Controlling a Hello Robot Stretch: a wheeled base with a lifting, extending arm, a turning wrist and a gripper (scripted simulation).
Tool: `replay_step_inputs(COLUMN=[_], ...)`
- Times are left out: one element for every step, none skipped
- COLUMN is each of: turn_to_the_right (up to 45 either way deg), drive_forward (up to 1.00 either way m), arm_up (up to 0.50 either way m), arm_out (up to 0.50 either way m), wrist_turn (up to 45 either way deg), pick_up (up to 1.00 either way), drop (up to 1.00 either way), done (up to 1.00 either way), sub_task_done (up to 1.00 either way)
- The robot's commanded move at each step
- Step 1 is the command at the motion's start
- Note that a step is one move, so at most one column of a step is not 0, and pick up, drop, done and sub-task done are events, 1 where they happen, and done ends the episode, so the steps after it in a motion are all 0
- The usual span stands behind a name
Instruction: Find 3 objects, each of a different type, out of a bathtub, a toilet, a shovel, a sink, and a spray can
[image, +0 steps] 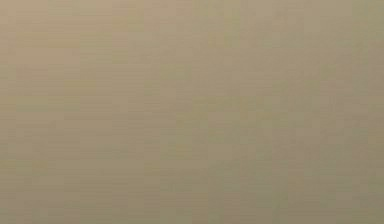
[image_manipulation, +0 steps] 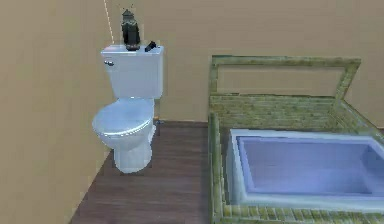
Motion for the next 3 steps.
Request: replay_step_inputs(turn_to_the_right=[-33.0, 0.0, 45.0], drive_forward=[0.0, 0.0, 0.0], arm_up=[0.0, 0.0, 0.0], arm_out=[0.0, 0.0, 0.0], wrist_turn=[0.0, 0.0, 0.0], pick_up=[0.0, 0.0, 0.0], drop=[0.0, 0.0, 0.0], done=[0.0, 0.0, 0.0], sub_task_done=[0.0, 1.0, 0.0])
